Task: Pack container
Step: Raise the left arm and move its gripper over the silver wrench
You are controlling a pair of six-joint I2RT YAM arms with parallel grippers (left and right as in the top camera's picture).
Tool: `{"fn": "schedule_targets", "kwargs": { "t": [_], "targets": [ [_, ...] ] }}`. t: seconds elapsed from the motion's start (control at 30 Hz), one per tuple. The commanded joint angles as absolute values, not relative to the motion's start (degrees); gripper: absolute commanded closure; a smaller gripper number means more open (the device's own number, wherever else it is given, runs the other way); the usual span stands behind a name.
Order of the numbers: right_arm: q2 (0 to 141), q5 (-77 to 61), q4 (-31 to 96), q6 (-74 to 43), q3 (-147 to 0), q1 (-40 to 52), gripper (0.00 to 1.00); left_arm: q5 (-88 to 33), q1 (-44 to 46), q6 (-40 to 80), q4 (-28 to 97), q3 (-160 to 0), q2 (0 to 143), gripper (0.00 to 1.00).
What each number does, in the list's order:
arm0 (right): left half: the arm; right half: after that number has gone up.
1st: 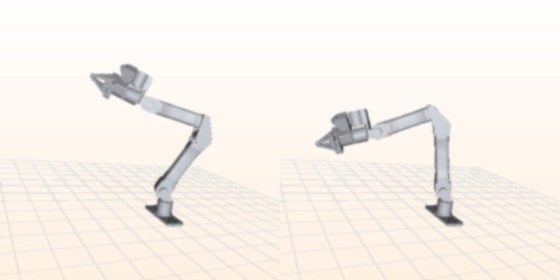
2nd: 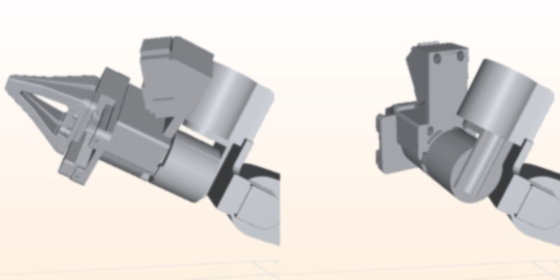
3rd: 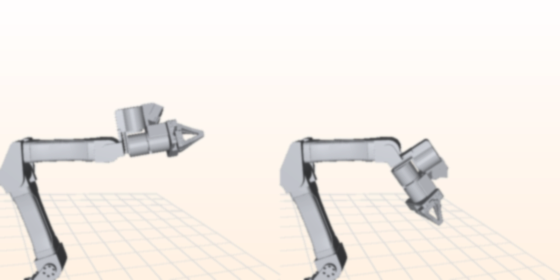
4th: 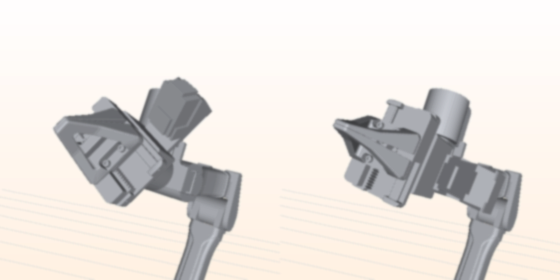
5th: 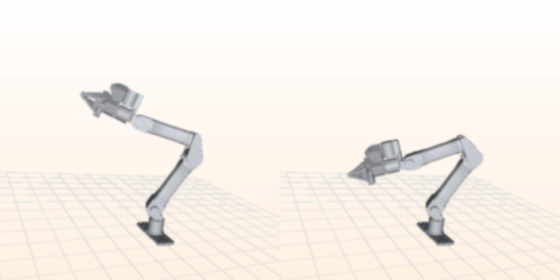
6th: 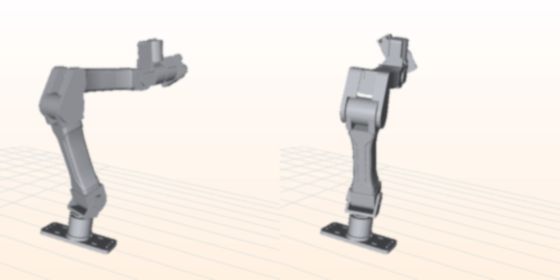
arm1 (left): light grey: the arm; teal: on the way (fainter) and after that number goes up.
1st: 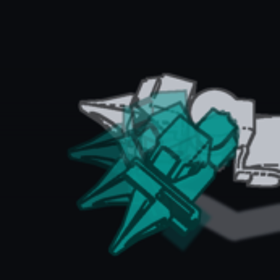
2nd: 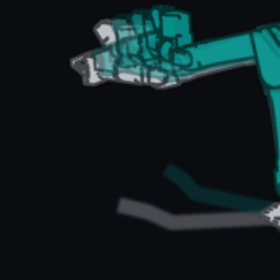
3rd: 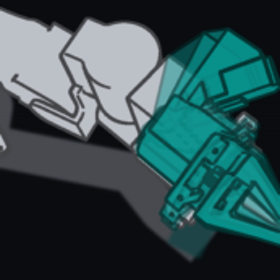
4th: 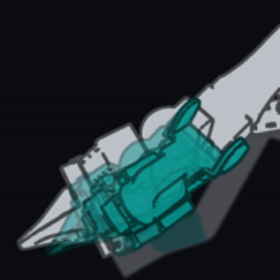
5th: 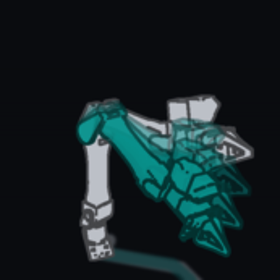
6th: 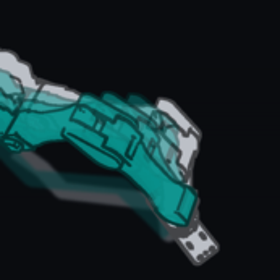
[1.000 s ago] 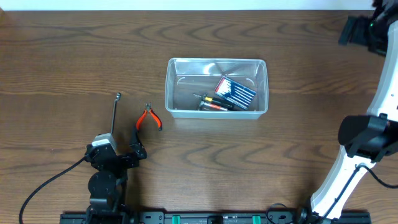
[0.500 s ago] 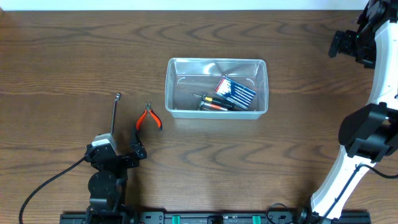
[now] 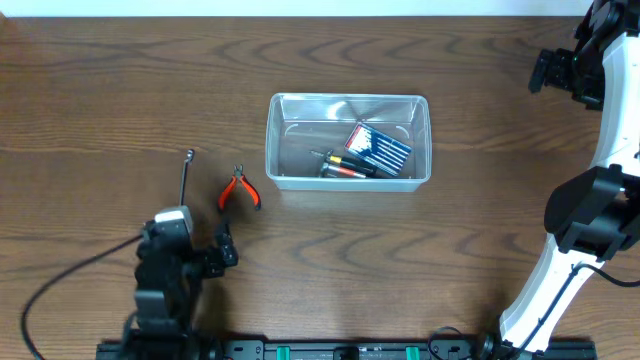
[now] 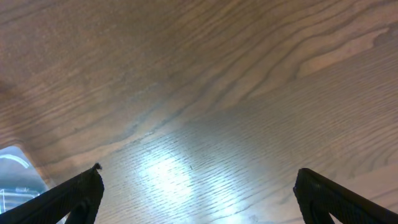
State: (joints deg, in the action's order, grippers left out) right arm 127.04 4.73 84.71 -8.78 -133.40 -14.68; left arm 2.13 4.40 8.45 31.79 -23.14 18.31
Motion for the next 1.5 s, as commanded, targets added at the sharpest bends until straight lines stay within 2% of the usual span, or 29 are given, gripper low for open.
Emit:
{"fn": "schedule_targets", "kwargs": {
  "t": [0.0,0.23,0.43,0.67,0.8,1.07,1.3,1.47],
  "targets": [
    [126.76,5.41,84.6,-9.37,-133.32,-15.4,0.01,4.95,4.69,5.19,38.13,-36.4,31.46,0.02],
    [126.76,5.39,84.62,-9.37,-133.32,-15.4,0.01,0.4,4.69,5.15,52.05,-60.29,58.52,0.02],
    [126.76,5.41,84.62,-9.37,-133.32,-15.4,0.01,0.62,3.4,5.69,55.31,-68.45,69.54,0.02],
    [126.76,5.41,84.62,-9.37,-133.32,-15.4,0.01,0.14,-8.54,7.49,64.2,-75.99,76.97,0.02],
    [126.76,5.39,84.62,-9.37,-133.32,-15.4,0.01,-6.72,-13.65,3.29,64.66,-76.79,80.01,0.02],
    [126.76,5.39,84.62,-9.37,-133.32,-15.4,0.01,-7.09,-14.09,1.67,63.13,-76.77,86.24,0.02],
    [126.76,5.39,84.62,-9.37,-133.32,-15.4,0.01,-3.86,-13.91,-10.61,59.0,-76.9,88.71,0.02],
    [126.76,5.39,84.62,-9.37,-133.32,-15.4,0.01,-3.81,-13.82,-12.58,57.39,-76.9,88.95,0.02]
  ]
}}
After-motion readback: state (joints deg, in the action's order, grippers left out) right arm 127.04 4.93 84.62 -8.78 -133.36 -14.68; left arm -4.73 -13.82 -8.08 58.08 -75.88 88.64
